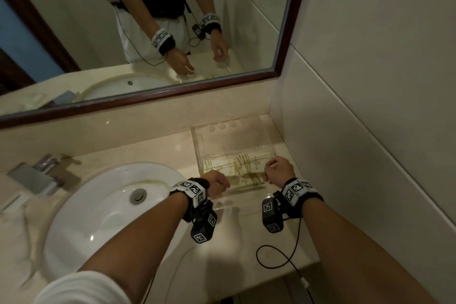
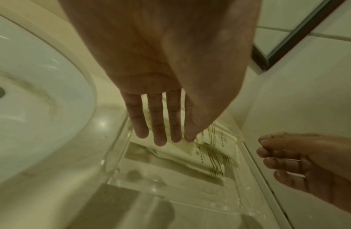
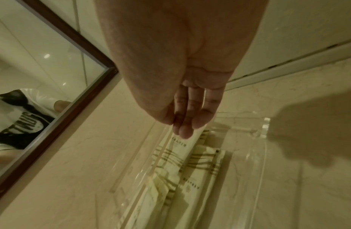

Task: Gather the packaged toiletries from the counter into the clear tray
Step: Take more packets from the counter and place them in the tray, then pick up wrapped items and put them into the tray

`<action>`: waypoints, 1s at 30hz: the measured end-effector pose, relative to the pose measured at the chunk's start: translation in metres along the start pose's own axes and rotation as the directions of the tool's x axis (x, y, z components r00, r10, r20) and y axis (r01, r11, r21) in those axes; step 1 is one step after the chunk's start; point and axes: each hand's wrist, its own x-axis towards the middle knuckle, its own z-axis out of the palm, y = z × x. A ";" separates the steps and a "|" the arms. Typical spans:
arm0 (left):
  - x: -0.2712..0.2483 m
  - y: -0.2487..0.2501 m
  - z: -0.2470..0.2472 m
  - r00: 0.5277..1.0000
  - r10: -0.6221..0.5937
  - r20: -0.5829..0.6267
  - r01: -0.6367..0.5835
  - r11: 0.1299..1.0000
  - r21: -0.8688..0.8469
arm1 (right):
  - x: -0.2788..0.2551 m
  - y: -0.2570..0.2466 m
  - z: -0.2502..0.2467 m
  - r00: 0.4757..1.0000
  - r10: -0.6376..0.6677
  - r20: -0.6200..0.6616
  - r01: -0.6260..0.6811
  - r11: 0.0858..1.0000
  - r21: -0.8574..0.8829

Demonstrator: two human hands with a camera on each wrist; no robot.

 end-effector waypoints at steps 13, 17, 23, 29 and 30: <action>-0.073 -0.089 -0.043 0.965 -0.175 -0.195 0.122 0.959 -0.256 | -0.037 -0.089 0.084 0.952 -0.213 0.218 0.238 0.966 -0.098; -0.109 -0.130 -0.054 0.940 -0.238 -0.245 0.154 0.936 -0.317 | -0.059 -0.118 0.126 0.917 -0.270 0.295 0.313 0.943 -0.110; -0.173 -0.198 -0.066 0.872 -0.341 -0.351 0.184 0.893 -0.411 | -0.097 -0.162 0.194 0.850 -0.330 0.411 0.425 0.891 -0.162; -0.240 -0.270 -0.070 0.793 -0.469 -0.389 0.218 0.815 -0.537 | -0.139 -0.203 0.269 0.740 -0.377 0.558 0.574 0.785 -0.231; -0.250 -0.282 -0.070 0.779 -0.487 -0.394 0.220 0.802 -0.556 | -0.147 -0.208 0.281 0.723 -0.379 0.578 0.596 0.765 -0.244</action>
